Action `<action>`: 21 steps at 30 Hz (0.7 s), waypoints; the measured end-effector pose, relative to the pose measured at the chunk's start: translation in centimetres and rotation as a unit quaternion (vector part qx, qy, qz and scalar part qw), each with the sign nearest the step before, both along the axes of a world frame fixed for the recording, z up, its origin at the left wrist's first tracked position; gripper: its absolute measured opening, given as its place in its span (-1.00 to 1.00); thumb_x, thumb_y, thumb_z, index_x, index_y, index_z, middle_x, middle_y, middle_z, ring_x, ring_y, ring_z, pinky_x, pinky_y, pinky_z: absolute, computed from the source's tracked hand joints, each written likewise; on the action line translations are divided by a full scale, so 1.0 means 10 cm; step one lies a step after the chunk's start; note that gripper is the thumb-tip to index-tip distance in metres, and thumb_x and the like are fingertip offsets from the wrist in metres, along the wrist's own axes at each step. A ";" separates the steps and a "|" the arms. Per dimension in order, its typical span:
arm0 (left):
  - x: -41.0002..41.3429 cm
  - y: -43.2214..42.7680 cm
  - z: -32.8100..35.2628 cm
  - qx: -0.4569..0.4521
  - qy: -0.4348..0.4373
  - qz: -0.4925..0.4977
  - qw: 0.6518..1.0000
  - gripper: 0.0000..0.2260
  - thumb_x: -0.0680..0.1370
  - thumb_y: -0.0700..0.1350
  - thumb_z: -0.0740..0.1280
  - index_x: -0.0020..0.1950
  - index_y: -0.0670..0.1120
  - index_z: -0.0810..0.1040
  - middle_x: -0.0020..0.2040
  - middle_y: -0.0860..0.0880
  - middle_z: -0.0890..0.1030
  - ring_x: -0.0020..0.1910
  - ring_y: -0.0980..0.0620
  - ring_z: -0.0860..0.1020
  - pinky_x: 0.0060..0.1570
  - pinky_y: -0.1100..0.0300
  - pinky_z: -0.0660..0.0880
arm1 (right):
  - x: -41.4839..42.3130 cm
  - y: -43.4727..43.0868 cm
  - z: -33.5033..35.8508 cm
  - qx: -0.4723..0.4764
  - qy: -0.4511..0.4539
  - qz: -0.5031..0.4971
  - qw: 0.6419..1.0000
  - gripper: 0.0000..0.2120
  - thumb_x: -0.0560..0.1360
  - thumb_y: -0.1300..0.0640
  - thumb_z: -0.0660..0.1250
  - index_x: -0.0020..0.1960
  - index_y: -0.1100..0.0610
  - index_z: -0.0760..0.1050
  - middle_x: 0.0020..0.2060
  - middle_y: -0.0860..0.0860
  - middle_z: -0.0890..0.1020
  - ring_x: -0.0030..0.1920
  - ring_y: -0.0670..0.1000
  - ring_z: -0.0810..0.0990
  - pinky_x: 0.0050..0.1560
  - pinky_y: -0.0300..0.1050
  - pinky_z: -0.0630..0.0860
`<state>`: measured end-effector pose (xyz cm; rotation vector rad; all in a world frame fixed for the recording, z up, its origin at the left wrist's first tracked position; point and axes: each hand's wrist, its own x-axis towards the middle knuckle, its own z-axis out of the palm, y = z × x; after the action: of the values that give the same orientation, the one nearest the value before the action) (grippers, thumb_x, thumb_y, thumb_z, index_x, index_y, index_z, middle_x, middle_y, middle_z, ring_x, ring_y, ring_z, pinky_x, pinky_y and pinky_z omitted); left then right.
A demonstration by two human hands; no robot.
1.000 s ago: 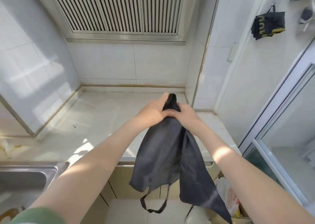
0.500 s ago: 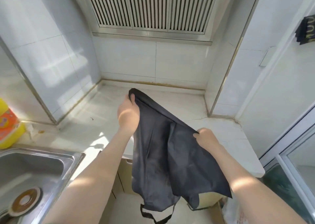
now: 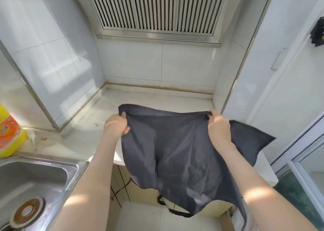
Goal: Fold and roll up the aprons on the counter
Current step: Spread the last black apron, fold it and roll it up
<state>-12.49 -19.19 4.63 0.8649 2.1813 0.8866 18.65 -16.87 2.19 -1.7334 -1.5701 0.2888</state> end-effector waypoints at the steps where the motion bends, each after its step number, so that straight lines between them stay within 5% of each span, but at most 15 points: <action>1: 0.02 0.01 0.00 0.078 -0.164 0.073 0.981 -0.68 0.68 0.01 0.05 0.07 -0.22 0.45 -0.32 -0.13 0.63 -0.44 0.00 0.59 -0.38 0.24 0.52 | 0.03 -0.03 -0.04 0.003 -0.020 0.023 1.000 -0.72 0.62 0.26 0.11 0.25 0.23 0.48 0.08 0.19 0.59 0.10 0.22 0.52 0.14 0.05 0.46; 2: 0.03 0.01 -0.02 0.159 -0.298 0.132 0.932 -0.71 0.69 -0.02 0.06 0.14 -0.21 0.42 -0.26 -0.17 0.63 -0.41 -0.01 0.61 -0.43 0.24 0.54 | 0.06 -0.06 -0.12 -0.029 -0.070 0.058 0.995 -0.74 0.62 0.26 0.12 0.23 0.25 0.48 0.11 0.16 0.57 0.14 0.18 0.51 0.16 0.00 0.43; 4: 0.12 -0.04 -0.14 0.252 -0.417 0.174 0.856 -0.67 0.70 -0.11 0.03 0.41 -0.23 0.29 0.10 -0.34 0.57 -0.06 -0.19 0.64 -0.21 0.14 0.58 | 0.14 -0.13 -0.28 -0.142 -0.169 0.097 0.970 -0.79 0.60 0.29 0.12 0.15 0.27 0.48 0.12 0.14 0.58 0.15 0.18 0.52 0.07 -0.06 0.40; 7: 0.27 -0.16 -0.27 0.278 -0.437 0.172 0.838 -0.61 0.70 -0.15 -0.02 0.53 -0.21 0.12 0.32 -0.35 0.43 0.19 -0.30 0.53 0.02 0.05 0.52 | 0.19 -0.16 -0.37 -0.162 -0.119 0.067 0.977 -0.87 0.61 0.27 0.12 -0.03 0.24 0.44 -0.03 0.21 0.59 -0.06 0.22 0.54 -0.11 -0.02 0.43; 10: 0.31 -0.16 -0.24 0.305 -0.409 0.154 0.846 -0.63 0.70 -0.14 0.01 0.50 -0.21 0.17 0.17 -0.38 0.52 0.06 -0.26 0.60 -0.04 0.04 0.57 | 0.16 -0.18 -0.37 -0.210 -0.016 0.057 0.976 -0.92 0.57 0.30 0.10 -0.10 0.22 0.30 0.14 0.14 0.58 -0.33 0.15 0.48 -0.32 -0.08 0.43; 12: 0.31 -0.14 -0.15 0.327 -0.388 0.154 0.848 -0.70 0.70 -0.08 0.04 0.36 -0.21 0.28 -0.05 -0.32 0.59 -0.20 -0.16 0.66 -0.21 0.08 0.61 | 0.16 -0.20 -0.39 -0.262 0.014 0.066 0.963 -0.92 0.52 0.40 0.12 0.00 0.33 0.34 0.19 0.12 0.55 -0.36 0.13 0.50 -0.38 -0.18 0.44; 15: 0.35 -0.13 -0.02 0.354 -0.386 0.150 0.839 -0.82 0.69 -0.04 0.04 0.15 -0.15 0.29 -0.24 -0.24 0.55 -0.47 -0.04 0.61 -0.40 0.13 0.60 | 0.16 -0.21 -0.58 -0.311 -0.019 0.084 0.946 -0.86 0.53 0.40 0.17 0.06 0.38 0.45 -0.09 0.21 0.51 -0.26 0.10 0.47 -0.44 -0.31 0.41; 17: 0.41 -0.16 0.03 0.383 -0.374 0.164 0.829 -0.81 0.70 -0.05 0.03 0.13 -0.16 0.30 -0.30 -0.19 0.54 -0.51 0.00 0.58 -0.44 0.13 0.57 | 0.16 -0.22 -0.64 -0.326 -0.024 0.063 0.943 -0.89 0.56 0.32 0.19 -0.11 0.31 0.45 -0.14 0.26 0.51 -0.21 0.11 0.49 -0.23 -0.11 0.57; 19: 0.38 -0.15 0.08 0.428 -0.340 0.228 0.806 -0.79 0.70 -0.05 0.03 0.01 -0.14 0.36 -0.43 -0.06 0.52 -0.58 0.10 0.50 -0.50 0.19 0.46 | 0.08 -0.23 -0.51 -0.267 0.012 0.024 0.963 -0.81 0.60 0.18 0.18 -0.10 0.29 0.46 -0.15 0.27 0.55 -0.18 0.16 0.53 -0.09 0.14 0.57; 21: 0.28 -0.07 0.03 0.452 -0.326 0.276 0.783 -0.75 0.69 -0.02 0.06 -0.12 -0.09 0.36 -0.46 0.04 0.49 -0.58 0.16 0.43 -0.51 0.29 0.33 | 0.01 -0.27 -0.35 -0.116 0.013 -0.033 0.993 -0.75 0.63 0.11 0.13 0.06 0.26 0.50 -0.08 0.24 0.57 -0.04 0.22 0.55 0.01 0.10 0.47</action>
<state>-9.69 -19.91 4.97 0.1617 1.3033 2.2316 18.71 -19.60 -1.28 -1.9470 -1.5060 0.4750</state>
